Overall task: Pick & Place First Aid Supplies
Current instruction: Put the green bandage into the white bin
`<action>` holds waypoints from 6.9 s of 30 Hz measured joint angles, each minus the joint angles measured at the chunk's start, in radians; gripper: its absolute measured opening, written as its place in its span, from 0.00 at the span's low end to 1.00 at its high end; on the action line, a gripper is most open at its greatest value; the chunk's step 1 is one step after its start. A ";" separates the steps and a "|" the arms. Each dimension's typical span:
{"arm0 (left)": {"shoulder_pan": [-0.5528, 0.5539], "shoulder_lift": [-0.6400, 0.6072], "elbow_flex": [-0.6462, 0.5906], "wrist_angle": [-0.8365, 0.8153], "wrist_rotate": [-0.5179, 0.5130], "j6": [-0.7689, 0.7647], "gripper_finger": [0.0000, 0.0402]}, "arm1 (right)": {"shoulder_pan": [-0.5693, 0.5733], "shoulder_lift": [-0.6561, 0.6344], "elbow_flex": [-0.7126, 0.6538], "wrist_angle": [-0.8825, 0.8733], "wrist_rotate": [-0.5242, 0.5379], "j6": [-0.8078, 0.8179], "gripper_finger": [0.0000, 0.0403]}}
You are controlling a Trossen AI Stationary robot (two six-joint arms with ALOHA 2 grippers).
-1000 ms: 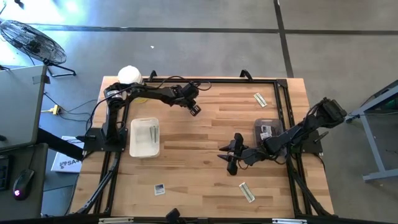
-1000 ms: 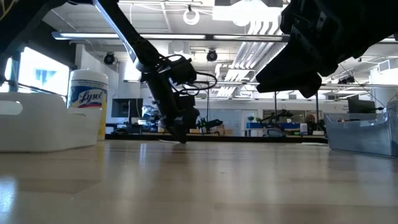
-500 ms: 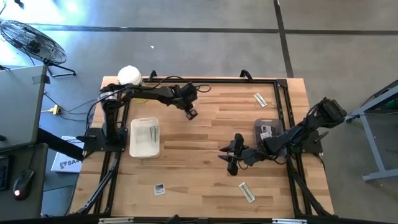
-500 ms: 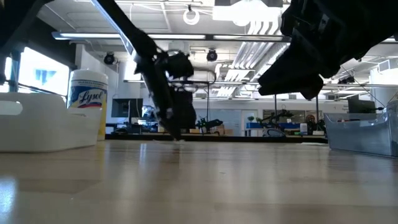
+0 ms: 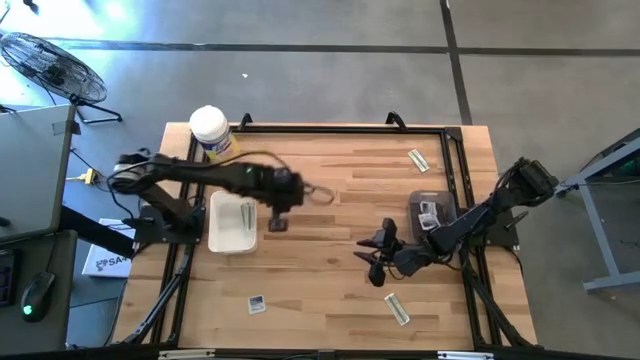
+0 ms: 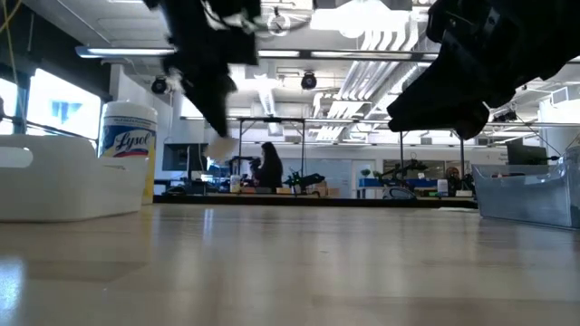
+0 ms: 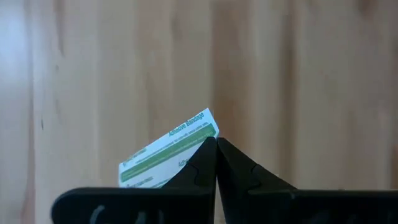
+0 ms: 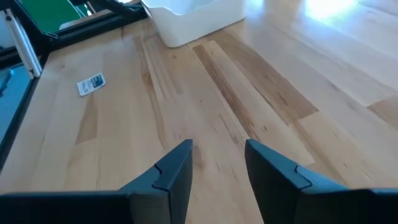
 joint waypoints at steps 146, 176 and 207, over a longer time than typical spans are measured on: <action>-0.749 -0.359 -0.376 0.103 -0.381 -0.577 0.14 | -0.233 0.405 0.520 -0.599 -0.449 -0.412 0.35; -0.749 -0.359 -0.376 0.184 -0.471 -0.543 0.14 | -0.289 0.433 0.523 -0.465 -0.358 -0.532 0.35; -0.748 -0.359 -0.451 0.349 -0.504 -0.490 0.14 | -0.177 0.419 0.523 -0.610 -0.618 -0.469 0.35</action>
